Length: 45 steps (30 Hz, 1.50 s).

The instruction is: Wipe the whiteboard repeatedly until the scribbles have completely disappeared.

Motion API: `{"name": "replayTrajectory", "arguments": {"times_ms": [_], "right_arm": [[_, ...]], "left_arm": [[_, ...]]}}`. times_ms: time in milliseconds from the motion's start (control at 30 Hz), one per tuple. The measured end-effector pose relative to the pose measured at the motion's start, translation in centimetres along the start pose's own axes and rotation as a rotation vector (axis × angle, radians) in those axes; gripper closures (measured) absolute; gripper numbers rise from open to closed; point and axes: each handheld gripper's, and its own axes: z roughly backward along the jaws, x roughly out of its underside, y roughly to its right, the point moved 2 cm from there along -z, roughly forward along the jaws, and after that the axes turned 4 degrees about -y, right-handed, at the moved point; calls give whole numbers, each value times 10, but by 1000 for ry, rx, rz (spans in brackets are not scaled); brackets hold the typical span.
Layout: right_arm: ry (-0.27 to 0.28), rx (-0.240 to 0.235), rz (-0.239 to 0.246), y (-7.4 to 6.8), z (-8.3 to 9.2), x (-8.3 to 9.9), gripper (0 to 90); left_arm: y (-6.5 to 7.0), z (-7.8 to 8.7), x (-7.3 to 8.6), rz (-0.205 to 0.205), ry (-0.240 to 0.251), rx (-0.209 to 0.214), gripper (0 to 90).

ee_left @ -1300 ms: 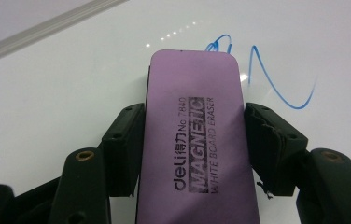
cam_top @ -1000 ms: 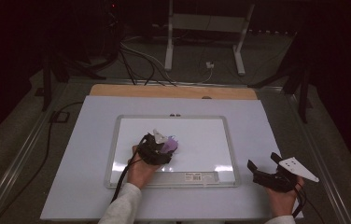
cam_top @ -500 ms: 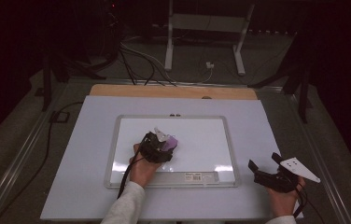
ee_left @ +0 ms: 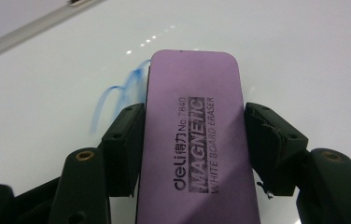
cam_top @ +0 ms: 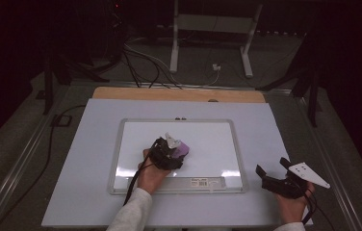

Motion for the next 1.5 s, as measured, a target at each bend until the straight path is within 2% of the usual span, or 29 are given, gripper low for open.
{"name": "replayTrajectory", "arguments": {"times_ms": [167, 267, 333, 400, 467, 567, 667, 767, 833, 900, 967, 1100, 1200, 1267, 1367, 1500], "right_arm": [[-1, 0, 0, 0, 0, 0, 0], [-2, 1, -2, 0, 0, 0, 0], [-1, 0, -3, 0, 0, 0, 0], [-1, 0, -4, 0, 0, 0, 0], [-2, -1, -3, 0, -1, 0, 0], [-2, -2, -1, -1, -1, 0, 0], [-3, -3, 3, -2, -1, 0, 0], [-4, -4, 2, -2, -2, 0, 0], [-3, -3, 3, -2, -1, 0, 0], [-2, -3, 1, -1, -1, 0, 0], [-1, -2, -2, -1, 0, 0, 0], [-2, -2, -5, 0, 0, 0, 0], [-2, -2, -4, 0, -1, 0, 0], [-4, -3, 0, -1, -1, 0, 0], [-5, -5, 2, -2, -2, 0, 0], [-5, -6, 3, -2, -2, 0, 0]], "left_arm": [[-26, 4, 5, 55, -16, -79, 421], [-46, 6, 10, 124, -18, -121, 421], [-56, 7, 13, 169, -19, -133, 421], [-60, 7, 14, 188, -18, -128, 422], [-57, 7, 12, 172, -19, -145, 421], [-50, 4, 9, 160, -17, -130, 422], [-39, 1, 4, 123, -15, -97, 422], [-25, -1, 0, 81, -11, -35, 421], [-19, -1, -1, 49, -15, -44, 422], [-22, -1, -1, 59, -15, -37, 422], [-28, -1, 0, 63, -16, -72, 422], [-46, 1, 3, 120, -31, -140, 421], [-53, 0, 2, 146, -34, -143, 422], [-50, -1, 0, 140, -36, -155, 422], [-41, -4, -3, 129, -26, -128, 422], [-20, -7, -9, 69, -21, -81, 422]]}}
